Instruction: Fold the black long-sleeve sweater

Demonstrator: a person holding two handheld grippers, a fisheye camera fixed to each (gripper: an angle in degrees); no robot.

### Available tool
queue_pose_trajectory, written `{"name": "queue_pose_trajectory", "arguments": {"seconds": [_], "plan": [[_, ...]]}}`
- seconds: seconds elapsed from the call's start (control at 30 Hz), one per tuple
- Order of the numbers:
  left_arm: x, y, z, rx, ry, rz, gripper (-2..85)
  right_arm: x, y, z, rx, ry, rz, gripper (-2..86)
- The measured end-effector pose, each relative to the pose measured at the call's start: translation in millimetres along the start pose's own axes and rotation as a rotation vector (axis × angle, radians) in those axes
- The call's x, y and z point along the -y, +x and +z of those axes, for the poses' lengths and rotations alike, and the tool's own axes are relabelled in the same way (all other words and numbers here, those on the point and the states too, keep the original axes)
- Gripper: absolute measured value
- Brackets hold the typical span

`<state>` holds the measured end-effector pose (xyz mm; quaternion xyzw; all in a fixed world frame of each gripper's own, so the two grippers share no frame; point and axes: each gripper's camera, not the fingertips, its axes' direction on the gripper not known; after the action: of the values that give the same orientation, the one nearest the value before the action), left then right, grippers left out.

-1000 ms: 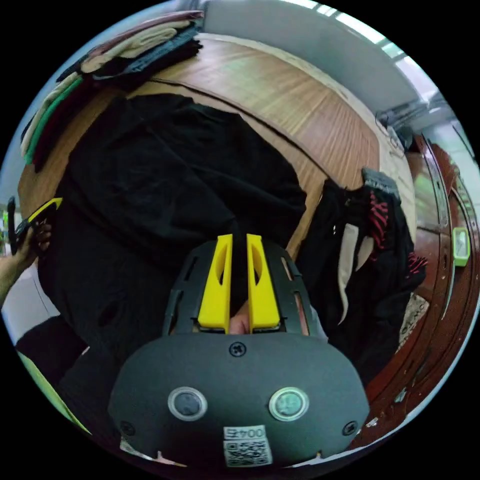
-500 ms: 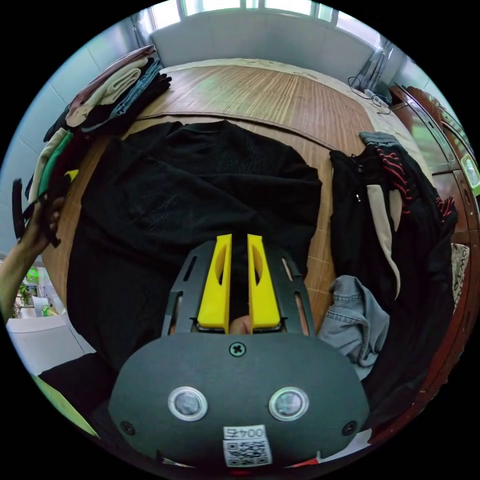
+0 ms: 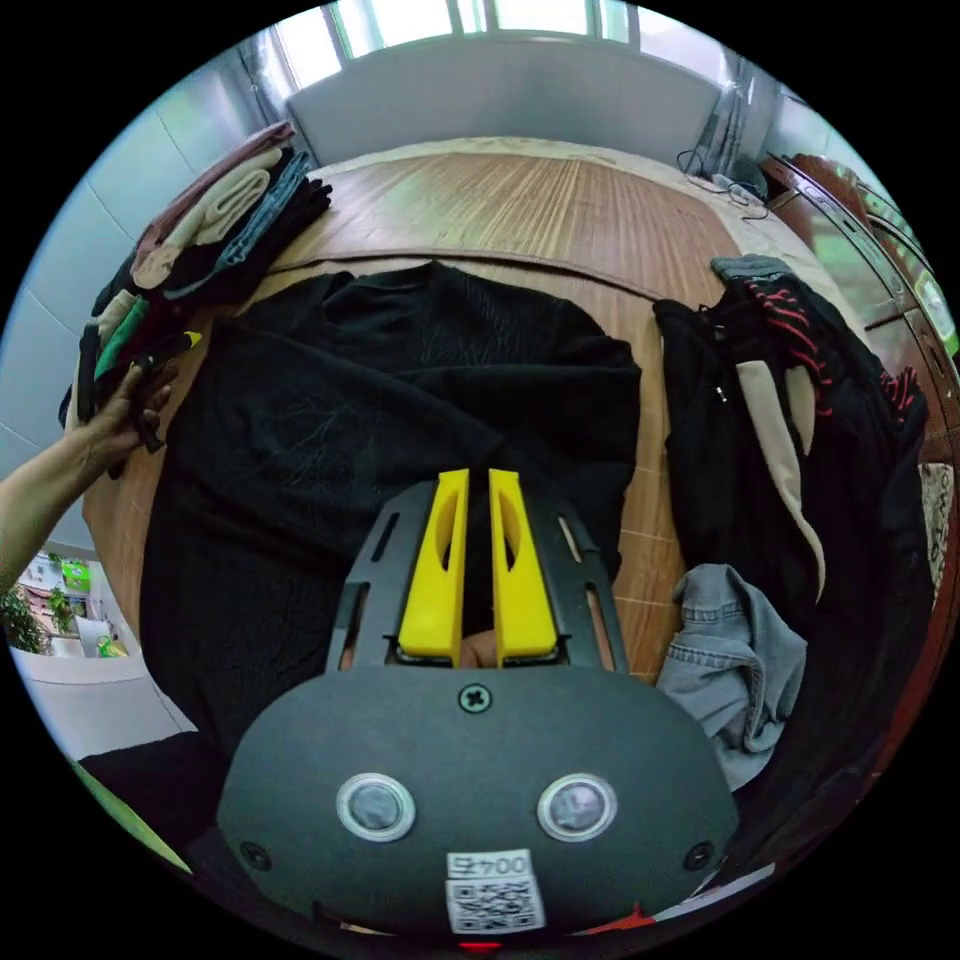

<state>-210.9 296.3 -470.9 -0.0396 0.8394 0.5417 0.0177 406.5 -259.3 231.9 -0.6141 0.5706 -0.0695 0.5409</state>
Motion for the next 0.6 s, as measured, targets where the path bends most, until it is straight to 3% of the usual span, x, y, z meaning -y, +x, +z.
{"name": "queue_pose_trajectory", "arguments": {"seconds": [0.07,0.13,0.17,0.23,0.37,0.6], "plan": [[-8.4,1.2,-3.7,-0.029,0.044,0.024,0.7,-7.2,12.9,3.2,0.003,-0.024,0.028,5.6],[-22.4,1.9,39.9,0.057,-0.083,0.103,0.7,-11.6,22.2,26.3,-0.004,-0.124,0.027,5.7],[-26.1,-1.1,53.4,0.088,-0.125,0.112,0.7,-15.6,29.1,27.2,0.024,-0.074,0.036,5.6],[-32.0,-15.4,67.6,0.067,-0.097,0.075,0.7,-12.0,41.4,21.7,0.078,-0.096,0.077,5.6],[-37.2,-15.2,50.1,0.061,0.016,0.076,0.7,-31.4,65.2,-15.0,0.108,0.028,0.177,6.0],[-95.4,-32.3,31.7,0.169,-0.058,0.24,0.7,-90.5,96.5,-28.8,0.125,-0.006,0.354,6.3]]}}
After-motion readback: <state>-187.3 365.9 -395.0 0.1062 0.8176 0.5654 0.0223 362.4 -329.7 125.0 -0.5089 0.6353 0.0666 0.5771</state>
